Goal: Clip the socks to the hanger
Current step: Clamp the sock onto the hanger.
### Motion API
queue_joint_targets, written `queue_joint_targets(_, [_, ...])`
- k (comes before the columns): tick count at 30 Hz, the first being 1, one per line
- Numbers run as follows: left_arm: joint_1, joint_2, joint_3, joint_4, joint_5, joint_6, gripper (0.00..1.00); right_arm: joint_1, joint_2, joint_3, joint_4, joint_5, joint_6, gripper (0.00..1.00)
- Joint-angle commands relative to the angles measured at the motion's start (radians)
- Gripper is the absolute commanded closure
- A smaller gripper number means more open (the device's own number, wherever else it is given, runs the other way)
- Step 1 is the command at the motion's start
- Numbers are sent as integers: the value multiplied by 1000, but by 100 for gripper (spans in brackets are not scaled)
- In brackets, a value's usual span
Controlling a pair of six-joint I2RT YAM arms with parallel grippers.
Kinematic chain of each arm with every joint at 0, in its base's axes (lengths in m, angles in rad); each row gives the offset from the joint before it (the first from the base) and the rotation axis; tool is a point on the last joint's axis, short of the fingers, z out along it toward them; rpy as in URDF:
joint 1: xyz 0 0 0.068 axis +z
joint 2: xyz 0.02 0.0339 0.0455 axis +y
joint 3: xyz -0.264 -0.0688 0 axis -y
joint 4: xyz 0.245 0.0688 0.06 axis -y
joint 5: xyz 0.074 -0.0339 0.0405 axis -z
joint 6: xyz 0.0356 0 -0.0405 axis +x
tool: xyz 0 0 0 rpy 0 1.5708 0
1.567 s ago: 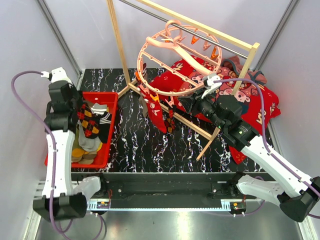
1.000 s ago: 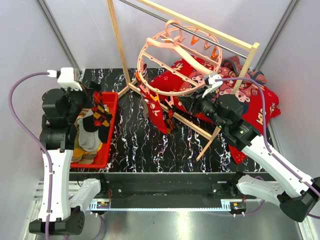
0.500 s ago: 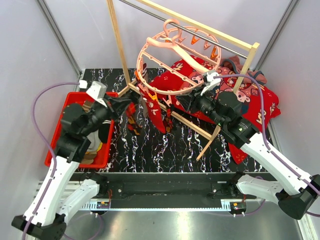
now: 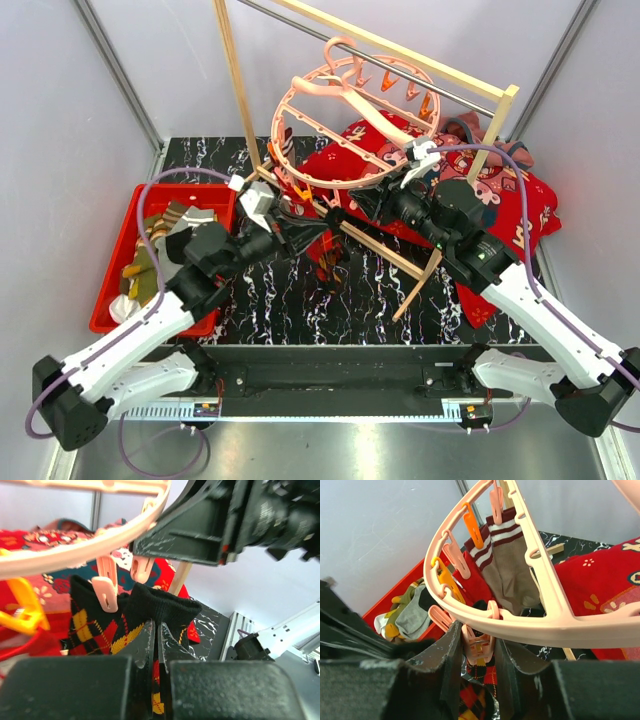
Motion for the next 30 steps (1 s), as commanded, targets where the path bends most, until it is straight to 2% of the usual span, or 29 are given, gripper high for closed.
queue_joint_targets(1, [-30,78,-30,233,-77,-33,100,-5,-2,66,12,-32,15,100])
queue_joint_targets(11, [-38,220,-18,316,-118,-12,100,-5,-28,69,-11,-36,22,100])
queue_joint_targets(30, [-40,242,55,250,-136,50,100,-5,18,79,-52,-39,12,100])
